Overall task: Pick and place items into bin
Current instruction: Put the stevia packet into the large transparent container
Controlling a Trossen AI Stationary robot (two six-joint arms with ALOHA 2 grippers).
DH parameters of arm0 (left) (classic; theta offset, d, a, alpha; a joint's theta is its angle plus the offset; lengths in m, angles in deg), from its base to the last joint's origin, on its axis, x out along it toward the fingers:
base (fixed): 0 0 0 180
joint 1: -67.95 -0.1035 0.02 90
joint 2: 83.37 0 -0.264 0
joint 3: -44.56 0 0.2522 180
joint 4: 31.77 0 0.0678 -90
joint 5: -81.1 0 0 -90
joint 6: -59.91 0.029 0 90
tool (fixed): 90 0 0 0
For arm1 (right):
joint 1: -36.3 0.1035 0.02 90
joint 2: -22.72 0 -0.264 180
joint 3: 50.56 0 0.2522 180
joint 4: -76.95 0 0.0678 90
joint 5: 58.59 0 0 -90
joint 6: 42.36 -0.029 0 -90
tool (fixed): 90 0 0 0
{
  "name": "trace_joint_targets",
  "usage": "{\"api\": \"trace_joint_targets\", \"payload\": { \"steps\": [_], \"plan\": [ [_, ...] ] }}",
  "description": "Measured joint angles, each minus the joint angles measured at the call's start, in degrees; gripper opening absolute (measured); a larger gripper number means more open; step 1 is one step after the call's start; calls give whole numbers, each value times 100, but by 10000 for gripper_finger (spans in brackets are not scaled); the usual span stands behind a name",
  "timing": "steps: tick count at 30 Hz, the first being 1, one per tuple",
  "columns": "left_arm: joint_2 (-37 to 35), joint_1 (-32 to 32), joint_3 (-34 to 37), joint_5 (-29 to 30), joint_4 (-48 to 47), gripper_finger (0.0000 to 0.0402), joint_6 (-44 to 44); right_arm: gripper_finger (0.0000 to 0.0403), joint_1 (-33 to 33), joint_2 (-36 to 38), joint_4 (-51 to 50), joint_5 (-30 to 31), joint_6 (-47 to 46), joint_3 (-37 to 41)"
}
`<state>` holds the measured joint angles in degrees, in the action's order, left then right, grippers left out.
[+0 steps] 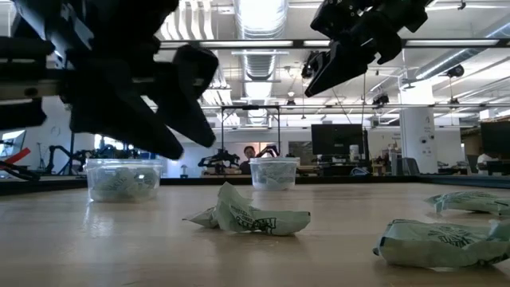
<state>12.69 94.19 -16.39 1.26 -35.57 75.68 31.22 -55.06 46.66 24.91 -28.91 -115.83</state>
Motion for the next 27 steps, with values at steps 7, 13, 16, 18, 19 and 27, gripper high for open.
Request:
{"api": "trace_joint_targets", "payload": {
  "steps": [7,13,16,18,19,27],
  "plan": [
    [550,-187,-451,-516,15,144,4,85,7,4,-1,0,0,0],
    [698,-330,-484,-877,-9,144,-42,83,37,4,1,0,0,2],
    [733,-374,-485,-977,0,144,-43,78,36,4,-1,0,-2,11],
    [770,-422,-484,-1092,20,144,-44,75,36,4,-1,0,-1,11],
    [785,-448,-486,-1117,24,144,-44,74,37,4,-1,0,-1,11],
    [945,-653,-486,-1399,260,144,-50,77,35,4,0,0,-42,20]
  ]
}}
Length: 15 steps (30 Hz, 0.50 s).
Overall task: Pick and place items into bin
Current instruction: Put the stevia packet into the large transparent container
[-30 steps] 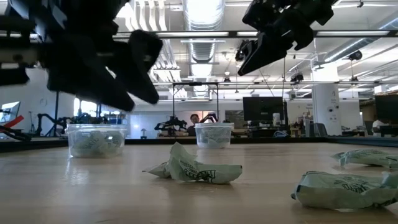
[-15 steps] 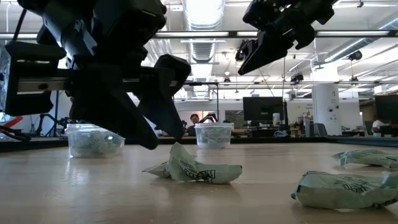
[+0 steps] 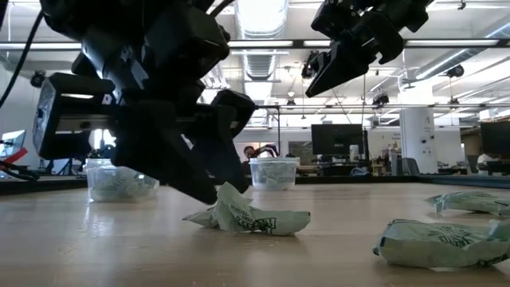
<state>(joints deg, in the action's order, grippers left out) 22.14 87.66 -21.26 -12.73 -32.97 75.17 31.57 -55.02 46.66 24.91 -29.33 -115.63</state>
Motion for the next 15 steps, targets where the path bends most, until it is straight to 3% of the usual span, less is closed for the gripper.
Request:
{"api": "trace_joint_targets", "payload": {
  "steps": [15],
  "plan": [
    [327,-177,-9,-465,103,144,-319,68,0,0,0,0,-66,2]
  ]
}}
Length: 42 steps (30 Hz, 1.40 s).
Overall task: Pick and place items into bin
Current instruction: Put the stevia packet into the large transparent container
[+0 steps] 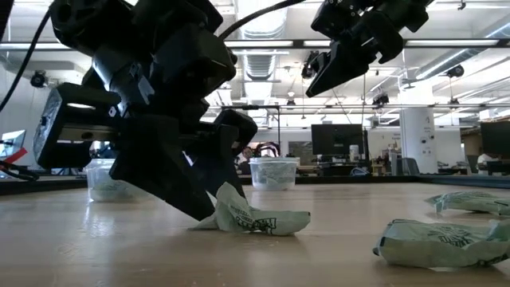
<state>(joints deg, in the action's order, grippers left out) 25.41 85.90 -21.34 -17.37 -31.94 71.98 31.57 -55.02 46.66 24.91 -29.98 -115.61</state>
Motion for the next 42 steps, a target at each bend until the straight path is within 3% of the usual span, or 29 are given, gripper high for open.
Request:
{"api": "trace_joint_targets", "payload": {
  "steps": [5,24,34,42],
  "plan": [
    [10,-43,-2,-5,-17,131,-89,68,0,0,1,0,0,0],
    [-82,-60,15,133,-154,20,42,68,0,0,-1,2,2,0],
    [-281,-58,43,645,-446,1,52,68,-2,-2,-14,2,2,0],
    [-635,43,52,1621,-851,1,28,68,-2,-2,-22,3,2,0]
  ]
}}
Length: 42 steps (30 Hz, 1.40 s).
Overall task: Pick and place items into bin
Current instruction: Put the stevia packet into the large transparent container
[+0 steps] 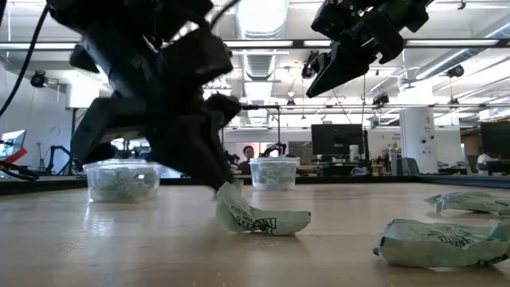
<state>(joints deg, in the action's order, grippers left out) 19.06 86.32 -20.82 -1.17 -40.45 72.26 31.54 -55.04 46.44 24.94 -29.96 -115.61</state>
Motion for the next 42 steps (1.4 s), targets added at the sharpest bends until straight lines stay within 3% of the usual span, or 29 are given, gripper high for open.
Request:
{"api": "trace_joint_targets", "payload": {
  "steps": [11,18,30,34,42],
  "plan": [
    [-949,421,130,2037,-728,1,-391,68,0,-2,-3,1,0,20],
    [-1529,643,144,3117,-2482,1,-1524,68,1,-3,-3,1,0,51],
    [-1735,649,159,3332,-5793,1,-4360,68,0,-3,10,1,0,74],
    [-1735,649,233,3408,-6139,1,-4787,68,0,-4,20,3,0,74],
    [-1726,647,260,3465,-6143,1,-4799,68,0,-4,23,3,0,74]
  ]
}}
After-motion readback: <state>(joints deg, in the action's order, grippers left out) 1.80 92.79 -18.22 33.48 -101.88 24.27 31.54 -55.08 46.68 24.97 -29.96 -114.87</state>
